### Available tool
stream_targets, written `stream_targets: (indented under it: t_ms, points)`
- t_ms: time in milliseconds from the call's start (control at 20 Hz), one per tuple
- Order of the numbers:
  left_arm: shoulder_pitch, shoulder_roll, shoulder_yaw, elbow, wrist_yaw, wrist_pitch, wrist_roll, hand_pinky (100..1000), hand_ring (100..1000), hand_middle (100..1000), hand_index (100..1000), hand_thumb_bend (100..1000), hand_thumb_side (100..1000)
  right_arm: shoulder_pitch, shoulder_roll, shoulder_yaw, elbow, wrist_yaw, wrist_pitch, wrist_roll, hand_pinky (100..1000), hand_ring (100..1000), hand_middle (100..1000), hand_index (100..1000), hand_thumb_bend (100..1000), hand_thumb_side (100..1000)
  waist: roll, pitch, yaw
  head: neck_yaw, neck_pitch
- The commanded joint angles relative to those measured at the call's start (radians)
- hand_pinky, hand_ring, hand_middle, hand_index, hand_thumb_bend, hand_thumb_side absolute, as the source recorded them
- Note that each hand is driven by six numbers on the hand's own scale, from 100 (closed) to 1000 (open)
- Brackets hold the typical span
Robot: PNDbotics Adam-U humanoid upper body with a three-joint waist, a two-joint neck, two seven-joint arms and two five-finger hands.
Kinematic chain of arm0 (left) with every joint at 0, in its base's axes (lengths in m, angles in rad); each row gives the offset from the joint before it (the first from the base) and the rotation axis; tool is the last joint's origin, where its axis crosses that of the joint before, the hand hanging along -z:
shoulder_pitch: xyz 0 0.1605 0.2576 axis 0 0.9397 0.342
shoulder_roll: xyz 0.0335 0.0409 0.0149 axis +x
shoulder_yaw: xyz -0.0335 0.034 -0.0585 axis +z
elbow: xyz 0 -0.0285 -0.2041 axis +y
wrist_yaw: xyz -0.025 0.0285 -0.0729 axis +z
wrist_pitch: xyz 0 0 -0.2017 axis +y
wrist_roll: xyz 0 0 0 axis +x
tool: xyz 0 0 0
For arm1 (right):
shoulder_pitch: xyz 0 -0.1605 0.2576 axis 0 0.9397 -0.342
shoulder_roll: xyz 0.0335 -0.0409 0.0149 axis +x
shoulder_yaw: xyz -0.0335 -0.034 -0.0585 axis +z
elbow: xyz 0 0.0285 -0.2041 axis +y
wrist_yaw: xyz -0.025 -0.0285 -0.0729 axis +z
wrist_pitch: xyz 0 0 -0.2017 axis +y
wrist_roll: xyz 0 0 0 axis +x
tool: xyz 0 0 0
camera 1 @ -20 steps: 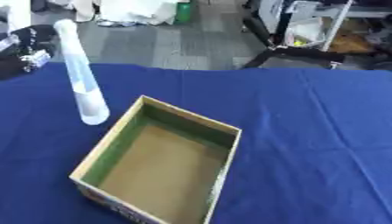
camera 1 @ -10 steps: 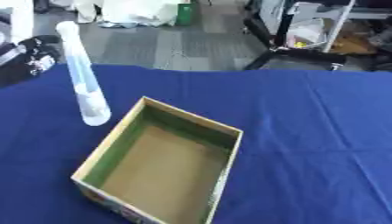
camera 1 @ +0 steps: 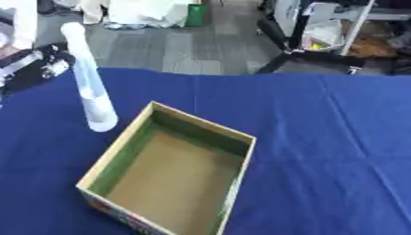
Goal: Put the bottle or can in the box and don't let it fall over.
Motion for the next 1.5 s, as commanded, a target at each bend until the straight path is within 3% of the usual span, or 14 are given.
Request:
stream_targets:
  t_ms: [50,650,950,1100,1500]
  points:
    - [-0.032,0.015,-0.001,-0.001,-0.015,-0.002,-0.004,1000,1000,1000,974,130,818,-0.004,-0.023,-0.010,-0.018,-0.002,0.002,0.001,960,1000,1000,1000,100,527,0.003,-0.026,-0.003,0.003,-0.015]
    - [-0.066,-0.018,0.010,0.063,-0.065,0.011,0.012,1000,1000,1000,961,122,826,-0.006,-0.021,-0.008,-0.018,-0.001,0.000,0.005,960,1000,1000,1000,100,521,0.001,-0.021,-0.011,0.006,-0.023]
    - [-0.076,-0.033,0.016,0.075,-0.064,0.020,0.023,1000,1000,932,934,100,806,-0.006,-0.019,-0.006,-0.018,0.002,0.000,0.007,960,1000,1000,1000,100,518,-0.003,-0.019,-0.011,0.010,-0.023]
    - [-0.080,-0.039,0.016,0.074,-0.053,0.021,0.028,1000,958,860,908,100,796,-0.006,-0.017,-0.005,-0.018,0.004,-0.001,0.007,960,1000,1000,1000,100,516,-0.005,-0.018,-0.011,0.012,-0.022]
    - [-0.090,-0.052,0.006,0.054,-0.011,0.005,-0.002,1000,860,822,804,100,750,-0.007,-0.014,-0.005,-0.018,0.006,0.002,0.007,960,1000,1000,1000,100,521,-0.006,-0.016,-0.012,0.014,-0.022]
